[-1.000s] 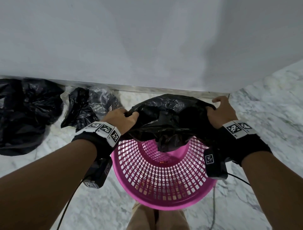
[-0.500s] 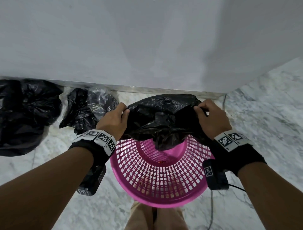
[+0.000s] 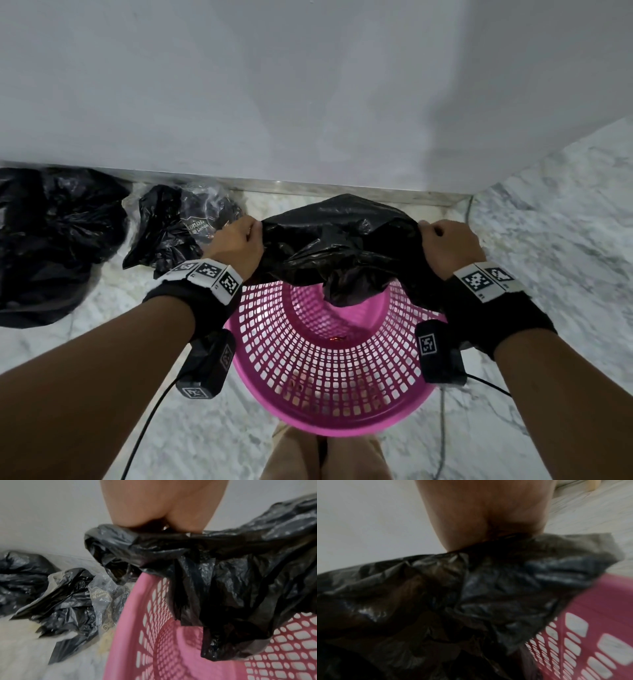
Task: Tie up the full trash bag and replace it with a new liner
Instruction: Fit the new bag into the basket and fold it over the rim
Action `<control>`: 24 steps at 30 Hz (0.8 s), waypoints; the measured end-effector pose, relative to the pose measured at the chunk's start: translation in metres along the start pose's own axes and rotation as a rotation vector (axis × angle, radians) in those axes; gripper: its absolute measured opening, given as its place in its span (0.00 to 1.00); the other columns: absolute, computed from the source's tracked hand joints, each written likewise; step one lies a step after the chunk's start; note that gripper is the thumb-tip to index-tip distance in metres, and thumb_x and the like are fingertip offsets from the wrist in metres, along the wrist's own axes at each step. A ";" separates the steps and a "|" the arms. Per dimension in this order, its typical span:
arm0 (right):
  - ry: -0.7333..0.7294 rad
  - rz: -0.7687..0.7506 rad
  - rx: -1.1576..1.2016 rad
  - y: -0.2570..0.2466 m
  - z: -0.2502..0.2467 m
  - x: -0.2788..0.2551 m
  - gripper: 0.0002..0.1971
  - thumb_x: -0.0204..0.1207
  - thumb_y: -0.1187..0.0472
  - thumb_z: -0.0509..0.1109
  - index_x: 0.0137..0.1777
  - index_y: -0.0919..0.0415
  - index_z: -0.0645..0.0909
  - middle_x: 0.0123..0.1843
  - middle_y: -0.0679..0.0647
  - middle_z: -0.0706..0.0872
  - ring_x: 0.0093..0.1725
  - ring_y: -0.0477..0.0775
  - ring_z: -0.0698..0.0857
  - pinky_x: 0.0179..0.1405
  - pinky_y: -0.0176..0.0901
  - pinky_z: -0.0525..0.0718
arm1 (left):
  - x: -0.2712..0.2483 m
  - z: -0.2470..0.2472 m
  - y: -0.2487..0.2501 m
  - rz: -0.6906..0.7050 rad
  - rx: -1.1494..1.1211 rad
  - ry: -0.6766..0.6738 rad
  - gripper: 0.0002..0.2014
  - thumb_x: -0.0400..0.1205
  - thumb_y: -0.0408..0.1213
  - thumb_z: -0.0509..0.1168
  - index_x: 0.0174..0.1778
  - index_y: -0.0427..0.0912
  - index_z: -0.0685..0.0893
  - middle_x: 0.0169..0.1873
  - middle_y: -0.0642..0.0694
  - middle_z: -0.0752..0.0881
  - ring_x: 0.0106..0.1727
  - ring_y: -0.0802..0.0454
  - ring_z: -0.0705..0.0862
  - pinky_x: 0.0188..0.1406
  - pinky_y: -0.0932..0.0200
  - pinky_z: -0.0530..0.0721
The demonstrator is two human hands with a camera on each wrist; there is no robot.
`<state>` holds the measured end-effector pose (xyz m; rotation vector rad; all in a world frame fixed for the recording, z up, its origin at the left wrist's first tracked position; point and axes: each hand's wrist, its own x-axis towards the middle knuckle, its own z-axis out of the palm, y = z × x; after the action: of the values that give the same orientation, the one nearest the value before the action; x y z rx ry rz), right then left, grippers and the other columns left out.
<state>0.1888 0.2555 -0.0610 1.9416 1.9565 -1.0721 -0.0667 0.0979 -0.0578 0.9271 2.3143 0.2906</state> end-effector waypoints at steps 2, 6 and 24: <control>-0.065 -0.025 -0.030 0.004 0.000 -0.007 0.28 0.79 0.36 0.51 0.37 0.58 0.80 0.44 0.61 0.86 0.42 0.61 0.81 0.45 0.48 0.75 | -0.005 0.002 0.000 -0.039 -0.036 -0.021 0.18 0.85 0.51 0.52 0.55 0.40 0.79 0.39 0.44 0.83 0.43 0.42 0.84 0.43 0.54 0.77; -0.135 -0.110 -0.092 0.014 0.003 -0.034 0.25 0.76 0.35 0.60 0.63 0.51 0.77 0.52 0.50 0.85 0.51 0.55 0.85 0.51 0.45 0.78 | -0.025 0.005 -0.017 -0.018 -0.036 -0.119 0.24 0.80 0.49 0.63 0.69 0.49 0.64 0.50 0.43 0.85 0.47 0.42 0.87 0.54 0.46 0.86; -0.016 -0.172 -0.015 0.091 0.027 -0.112 0.36 0.76 0.60 0.67 0.82 0.50 0.55 0.69 0.60 0.79 0.66 0.61 0.80 0.61 0.61 0.82 | -0.111 0.017 -0.060 0.068 0.148 -0.029 0.34 0.78 0.34 0.59 0.81 0.34 0.56 0.70 0.31 0.72 0.71 0.33 0.69 0.73 0.42 0.68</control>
<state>0.2782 0.1399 -0.0459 1.7779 2.1481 -1.1065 -0.0264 -0.0221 -0.0437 1.0773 2.3054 0.1339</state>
